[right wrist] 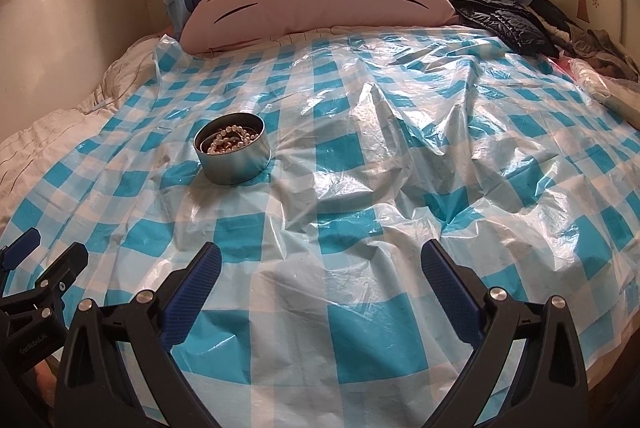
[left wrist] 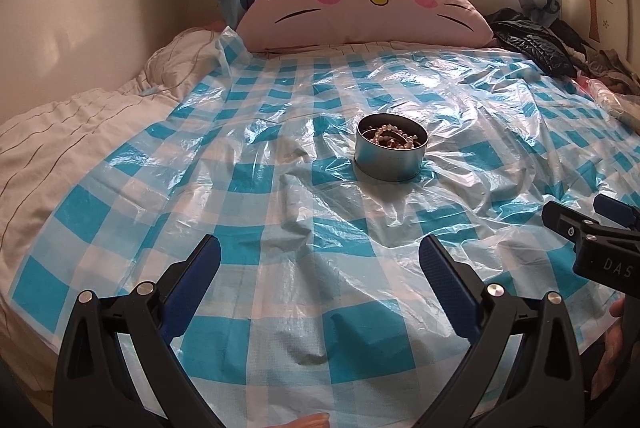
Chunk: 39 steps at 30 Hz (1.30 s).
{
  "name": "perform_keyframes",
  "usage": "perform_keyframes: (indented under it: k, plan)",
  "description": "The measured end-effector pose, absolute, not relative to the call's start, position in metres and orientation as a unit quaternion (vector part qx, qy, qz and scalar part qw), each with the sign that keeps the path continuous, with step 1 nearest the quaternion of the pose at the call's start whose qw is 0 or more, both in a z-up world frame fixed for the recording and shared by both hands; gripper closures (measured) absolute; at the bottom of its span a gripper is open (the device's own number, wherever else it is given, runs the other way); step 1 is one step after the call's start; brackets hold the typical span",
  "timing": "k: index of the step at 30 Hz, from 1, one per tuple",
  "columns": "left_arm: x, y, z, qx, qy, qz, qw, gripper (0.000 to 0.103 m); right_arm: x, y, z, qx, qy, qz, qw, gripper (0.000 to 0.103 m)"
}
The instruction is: Organize jewelry
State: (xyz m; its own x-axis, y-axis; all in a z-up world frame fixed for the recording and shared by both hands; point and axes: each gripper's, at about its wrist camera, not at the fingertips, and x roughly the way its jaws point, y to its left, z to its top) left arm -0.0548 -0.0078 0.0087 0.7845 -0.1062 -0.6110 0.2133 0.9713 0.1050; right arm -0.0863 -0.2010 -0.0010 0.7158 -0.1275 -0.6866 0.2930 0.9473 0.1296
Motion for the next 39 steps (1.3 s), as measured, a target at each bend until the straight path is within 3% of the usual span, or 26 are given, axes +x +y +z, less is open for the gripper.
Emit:
perform_keyframes:
  k: [39]
  plan:
    - [-0.0504,-0.0019,0.007,0.068,0.331,-0.079,0.938,0.007,-0.085,-0.1983,-0.001,0.113,0.36,-0.115,0.919,0.007]
